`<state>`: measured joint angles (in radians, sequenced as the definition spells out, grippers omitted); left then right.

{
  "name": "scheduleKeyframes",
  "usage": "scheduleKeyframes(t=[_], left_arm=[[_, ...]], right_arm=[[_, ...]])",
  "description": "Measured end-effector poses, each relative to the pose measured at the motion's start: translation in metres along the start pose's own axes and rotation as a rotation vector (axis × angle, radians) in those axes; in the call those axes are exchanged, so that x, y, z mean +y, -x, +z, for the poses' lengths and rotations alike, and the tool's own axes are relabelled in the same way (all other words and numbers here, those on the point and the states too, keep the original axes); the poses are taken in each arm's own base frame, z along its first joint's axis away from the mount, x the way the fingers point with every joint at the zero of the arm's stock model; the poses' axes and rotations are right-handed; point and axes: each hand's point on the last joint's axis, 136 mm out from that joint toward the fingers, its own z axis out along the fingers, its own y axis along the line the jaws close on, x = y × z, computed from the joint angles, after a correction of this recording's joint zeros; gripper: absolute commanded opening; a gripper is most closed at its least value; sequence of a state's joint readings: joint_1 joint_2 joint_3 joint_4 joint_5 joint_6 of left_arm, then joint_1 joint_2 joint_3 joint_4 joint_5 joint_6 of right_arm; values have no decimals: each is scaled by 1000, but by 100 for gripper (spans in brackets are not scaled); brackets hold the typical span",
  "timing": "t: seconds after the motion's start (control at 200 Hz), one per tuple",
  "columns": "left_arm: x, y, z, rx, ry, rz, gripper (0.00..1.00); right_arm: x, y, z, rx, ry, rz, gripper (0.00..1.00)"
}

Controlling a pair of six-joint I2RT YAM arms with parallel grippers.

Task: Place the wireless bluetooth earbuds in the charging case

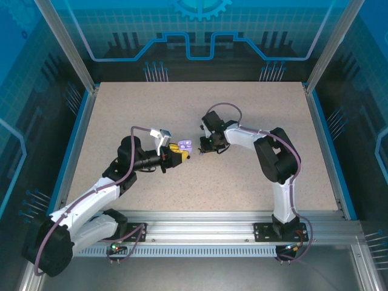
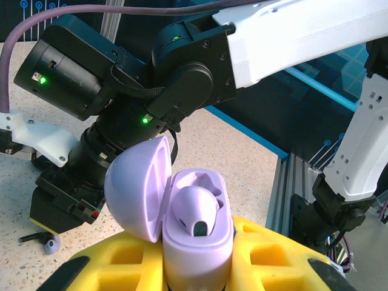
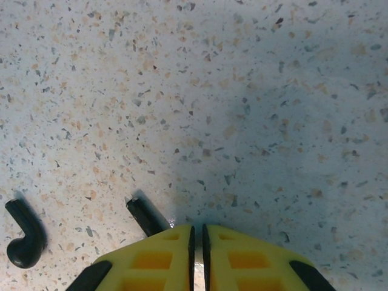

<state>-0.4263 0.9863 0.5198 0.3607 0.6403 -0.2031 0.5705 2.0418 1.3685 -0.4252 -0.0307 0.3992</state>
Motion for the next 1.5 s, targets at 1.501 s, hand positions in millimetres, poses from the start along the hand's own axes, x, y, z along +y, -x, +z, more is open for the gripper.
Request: scheduleKeyframes(t=[1.501], left_arm=[[2,1,-1,-5,15,1,6]], right_arm=[[44,-21,-33,30,99,-158,30]])
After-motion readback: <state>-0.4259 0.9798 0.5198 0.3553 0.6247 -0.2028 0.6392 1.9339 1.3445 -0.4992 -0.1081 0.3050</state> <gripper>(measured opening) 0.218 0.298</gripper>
